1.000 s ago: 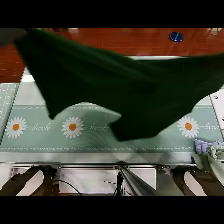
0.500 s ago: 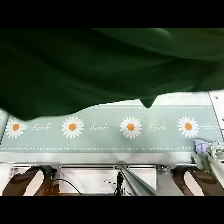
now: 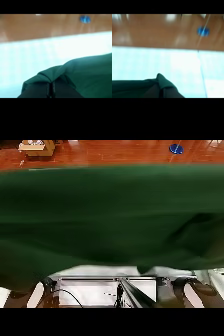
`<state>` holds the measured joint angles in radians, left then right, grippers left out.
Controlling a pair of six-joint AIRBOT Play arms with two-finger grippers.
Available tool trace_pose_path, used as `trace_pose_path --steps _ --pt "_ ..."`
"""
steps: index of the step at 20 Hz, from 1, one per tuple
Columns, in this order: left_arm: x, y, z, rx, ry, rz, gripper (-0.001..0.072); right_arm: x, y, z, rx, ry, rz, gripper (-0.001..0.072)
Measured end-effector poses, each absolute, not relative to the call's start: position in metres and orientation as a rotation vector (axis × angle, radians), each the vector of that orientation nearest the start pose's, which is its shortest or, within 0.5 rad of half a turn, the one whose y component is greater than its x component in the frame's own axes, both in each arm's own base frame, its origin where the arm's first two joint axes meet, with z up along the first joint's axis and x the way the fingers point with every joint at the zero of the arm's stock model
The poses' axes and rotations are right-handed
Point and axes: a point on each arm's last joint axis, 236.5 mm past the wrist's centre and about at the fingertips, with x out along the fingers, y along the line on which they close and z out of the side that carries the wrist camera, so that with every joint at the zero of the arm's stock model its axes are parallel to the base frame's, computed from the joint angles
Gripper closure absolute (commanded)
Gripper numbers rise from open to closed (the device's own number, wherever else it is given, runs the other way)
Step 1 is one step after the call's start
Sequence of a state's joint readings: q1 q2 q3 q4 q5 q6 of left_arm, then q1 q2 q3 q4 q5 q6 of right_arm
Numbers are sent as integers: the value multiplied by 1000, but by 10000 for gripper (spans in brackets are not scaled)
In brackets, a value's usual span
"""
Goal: Fold the shirts.
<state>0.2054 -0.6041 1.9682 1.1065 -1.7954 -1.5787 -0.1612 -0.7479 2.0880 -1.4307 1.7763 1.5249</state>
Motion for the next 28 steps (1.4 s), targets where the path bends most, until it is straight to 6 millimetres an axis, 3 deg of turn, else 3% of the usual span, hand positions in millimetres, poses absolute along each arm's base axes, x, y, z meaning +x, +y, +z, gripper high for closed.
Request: trace_pose_path --steps 4,9,14,17,21,24,25,26,28 --pt "164 -78 354 -104 651 -310 681 223 10 369 25 691 66 682" --pt "244 -71 269 -205 879 -363 681 325 8 280 82 982 155 682" --pt "343 -63 198 -296 959 -411 680 429 16 218 193 998 229 682" --pt "395 -61 149 -386 1005 -423 680 477 20 191 261 962 246 681" --pt "440 -63 91 -526 1059 -424 680 517 19 141 326 992 244 681" --pt "459 -65 54 -595 1100 -412 679 532 22 99 356 1052 244 675" --pt "462 -66 42 -611 1116 -409 677 535 24 87 361 1074 247 580" --pt "465 -69 33 -625 1129 -409 648 537 28 75 365 1093 251 506" --pt "468 -74 17 -632 1153 -414 494 540 37 57 366 1126 268 500"
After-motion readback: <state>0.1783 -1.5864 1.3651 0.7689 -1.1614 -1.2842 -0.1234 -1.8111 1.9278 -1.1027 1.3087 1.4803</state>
